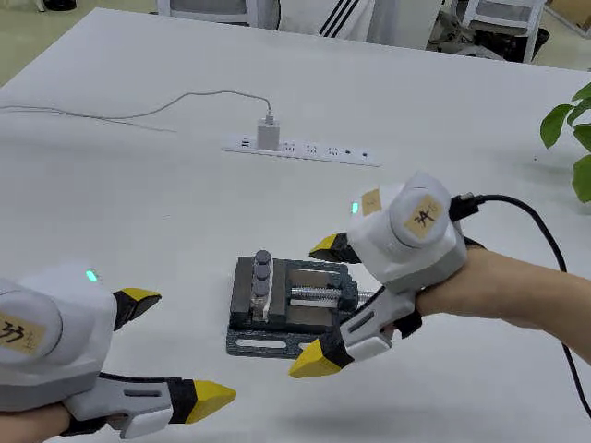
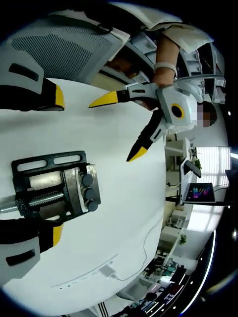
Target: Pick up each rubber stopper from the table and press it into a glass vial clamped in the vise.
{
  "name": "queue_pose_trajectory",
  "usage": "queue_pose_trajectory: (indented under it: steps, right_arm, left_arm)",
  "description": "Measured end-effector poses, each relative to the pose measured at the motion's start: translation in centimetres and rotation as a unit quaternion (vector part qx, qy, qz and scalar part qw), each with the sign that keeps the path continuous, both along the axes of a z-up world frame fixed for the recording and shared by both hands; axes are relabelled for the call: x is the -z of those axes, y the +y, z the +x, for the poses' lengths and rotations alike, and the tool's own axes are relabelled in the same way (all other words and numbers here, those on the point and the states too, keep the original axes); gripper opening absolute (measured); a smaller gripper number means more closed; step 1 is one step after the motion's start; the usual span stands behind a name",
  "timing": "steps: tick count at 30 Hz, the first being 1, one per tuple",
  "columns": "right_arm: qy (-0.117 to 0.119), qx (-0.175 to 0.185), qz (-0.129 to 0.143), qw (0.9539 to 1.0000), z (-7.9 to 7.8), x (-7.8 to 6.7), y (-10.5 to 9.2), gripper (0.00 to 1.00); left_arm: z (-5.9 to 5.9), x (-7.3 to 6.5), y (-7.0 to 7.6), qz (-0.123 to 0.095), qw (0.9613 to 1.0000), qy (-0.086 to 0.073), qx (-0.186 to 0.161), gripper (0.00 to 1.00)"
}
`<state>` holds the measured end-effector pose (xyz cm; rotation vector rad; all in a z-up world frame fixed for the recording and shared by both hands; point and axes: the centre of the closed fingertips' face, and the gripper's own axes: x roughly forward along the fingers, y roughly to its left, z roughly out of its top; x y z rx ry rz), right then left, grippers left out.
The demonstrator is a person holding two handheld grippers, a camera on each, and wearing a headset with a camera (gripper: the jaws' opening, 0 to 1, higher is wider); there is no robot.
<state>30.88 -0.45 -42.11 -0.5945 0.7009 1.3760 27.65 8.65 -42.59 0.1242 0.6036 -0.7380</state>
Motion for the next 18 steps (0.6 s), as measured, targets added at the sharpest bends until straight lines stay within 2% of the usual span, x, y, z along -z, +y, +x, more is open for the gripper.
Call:
queue_pose_trajectory:
  steps: [3, 5, 6, 11, 13, 18]
  right_arm:
    - [0.000, 0.019, 0.016, 0.9997, -0.2, 0.0, -0.8, 0.92]
    - [0.003, 0.047, 0.027, 0.9985, -0.1, 0.0, -1.4, 0.96]
    - [-0.003, 0.052, 0.035, 0.9980, -0.2, -0.1, -1.8, 0.99]
    - [0.002, 0.083, 0.043, 0.9956, -1.1, 0.0, -3.6, 0.99]
    - [0.002, 0.083, 0.044, 0.9955, -1.6, 0.1, -4.1, 0.99]
    - [0.011, 0.119, 0.054, 0.9914, -2.1, 0.4, -5.8, 0.99]
  left_arm:
    - [-0.1, 0.0, 0.0, 0.000, 1.0000, -0.002, 0.000, 0.84]
    - [-0.1, 0.0, -0.1, -0.001, 1.0000, -0.002, 0.000, 0.84]
    - [-0.1, 0.0, -0.1, 0.000, 1.0000, -0.003, 0.001, 0.84]
    - [-0.1, -0.1, 0.1, 0.001, 1.0000, -0.006, -0.001, 0.85]
    - [0.0, -0.1, 0.2, 0.002, 1.0000, -0.007, -0.001, 0.85]
    - [0.0, -0.2, 0.2, 0.003, 0.9999, -0.010, -0.001, 0.85]
